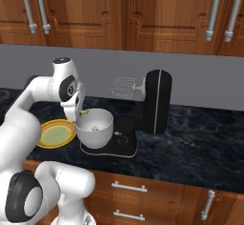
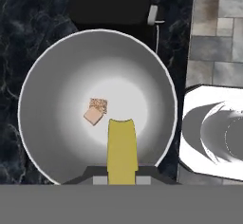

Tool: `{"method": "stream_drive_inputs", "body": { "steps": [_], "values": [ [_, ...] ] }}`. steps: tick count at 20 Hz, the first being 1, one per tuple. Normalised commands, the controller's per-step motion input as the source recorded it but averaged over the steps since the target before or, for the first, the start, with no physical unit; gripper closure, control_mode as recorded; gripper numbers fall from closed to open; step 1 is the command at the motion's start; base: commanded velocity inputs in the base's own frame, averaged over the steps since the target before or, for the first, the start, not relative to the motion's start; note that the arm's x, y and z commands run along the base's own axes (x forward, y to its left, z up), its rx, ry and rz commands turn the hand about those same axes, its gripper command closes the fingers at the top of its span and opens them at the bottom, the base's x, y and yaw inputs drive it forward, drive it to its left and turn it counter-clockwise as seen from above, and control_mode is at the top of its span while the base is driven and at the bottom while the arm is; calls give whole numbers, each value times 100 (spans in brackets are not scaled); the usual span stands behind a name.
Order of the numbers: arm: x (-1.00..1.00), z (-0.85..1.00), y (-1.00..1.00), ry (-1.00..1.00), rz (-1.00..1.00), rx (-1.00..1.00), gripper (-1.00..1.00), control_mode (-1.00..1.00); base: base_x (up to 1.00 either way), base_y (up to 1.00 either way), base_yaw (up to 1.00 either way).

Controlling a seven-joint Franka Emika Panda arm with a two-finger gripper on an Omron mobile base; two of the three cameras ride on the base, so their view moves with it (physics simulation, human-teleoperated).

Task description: Add butter and sugar cubes to the stand mixer bowl and then turn on the stand mixer to begin making frosting.

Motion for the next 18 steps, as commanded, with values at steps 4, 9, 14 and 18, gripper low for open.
{"method": "stream_drive_inputs", "body": {
  "steps": [4,9,14,18],
  "values": [
    [23,-18,-37,0,-6,0,100,-100,0,0,0],
    [0,-51,-31,0,-5,0,100,-100,0,0,0],
    [0,-44,-20,1,-4,0,100,-100,0,0,0],
    [6,-29,-15,1,-3,0,100,-100,0,0,0]
  ]
}}
